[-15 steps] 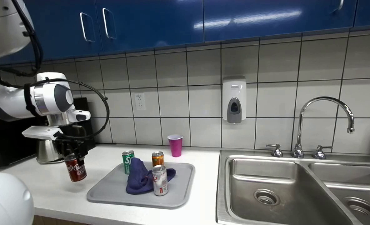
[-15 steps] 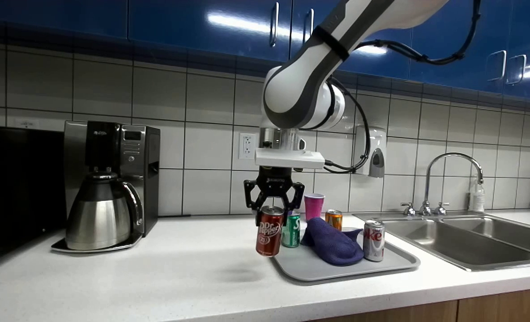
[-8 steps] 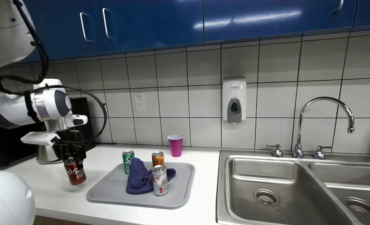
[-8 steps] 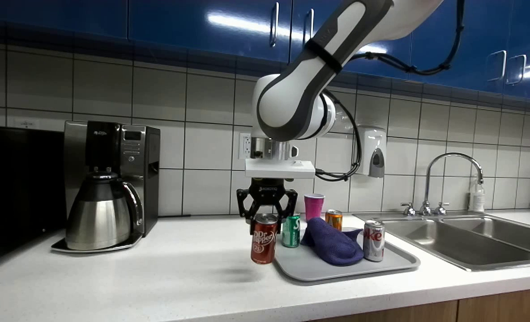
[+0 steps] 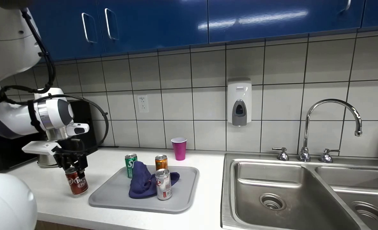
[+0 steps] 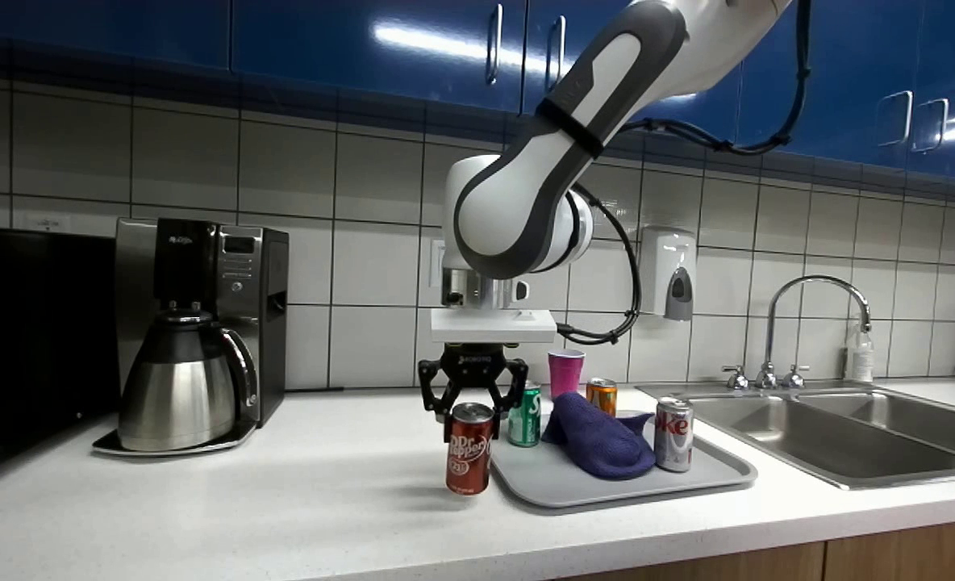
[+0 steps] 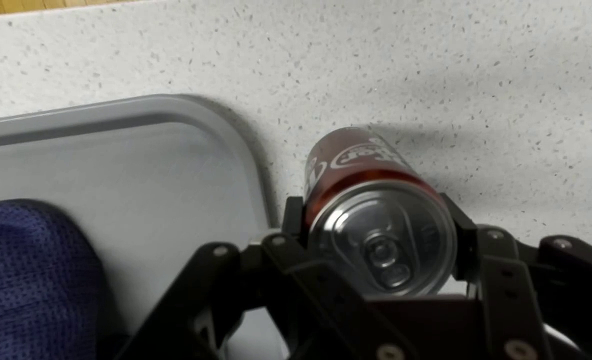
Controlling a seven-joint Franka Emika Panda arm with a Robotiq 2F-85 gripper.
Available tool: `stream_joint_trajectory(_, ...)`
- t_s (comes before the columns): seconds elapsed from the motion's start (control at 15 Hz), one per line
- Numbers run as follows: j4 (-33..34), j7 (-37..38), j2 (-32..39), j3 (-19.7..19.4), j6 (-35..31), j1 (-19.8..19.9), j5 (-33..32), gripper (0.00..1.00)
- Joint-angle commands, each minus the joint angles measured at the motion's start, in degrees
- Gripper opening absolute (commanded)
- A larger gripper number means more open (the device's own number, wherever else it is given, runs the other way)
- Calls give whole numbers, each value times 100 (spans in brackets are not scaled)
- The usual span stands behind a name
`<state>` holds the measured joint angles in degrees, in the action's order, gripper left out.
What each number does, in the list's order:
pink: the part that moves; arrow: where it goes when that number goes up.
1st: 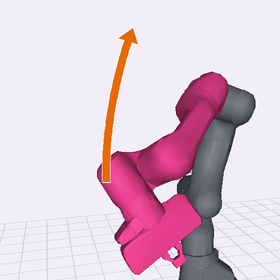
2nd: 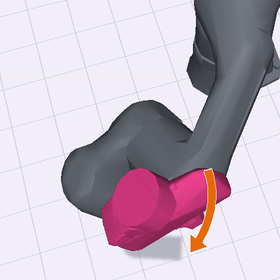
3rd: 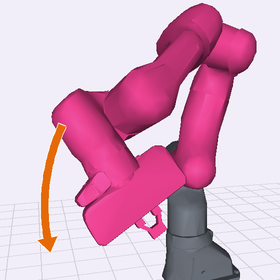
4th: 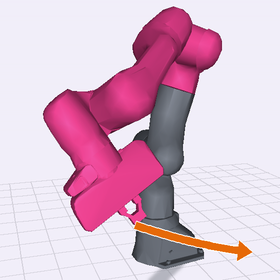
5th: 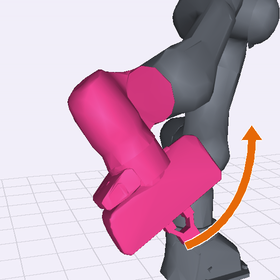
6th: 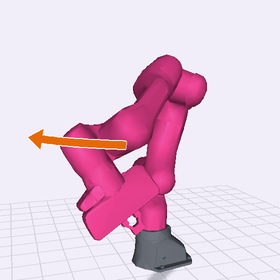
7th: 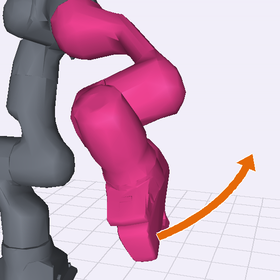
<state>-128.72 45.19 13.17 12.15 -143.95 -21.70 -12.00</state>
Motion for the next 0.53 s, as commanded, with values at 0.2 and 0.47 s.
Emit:
stream_joint_trajectory(0.2,251,284,229,-140,4,-192,-141,38)
stream_joint_trajectory(0.47,313,356,327,-176,-33,-239,-59,88)
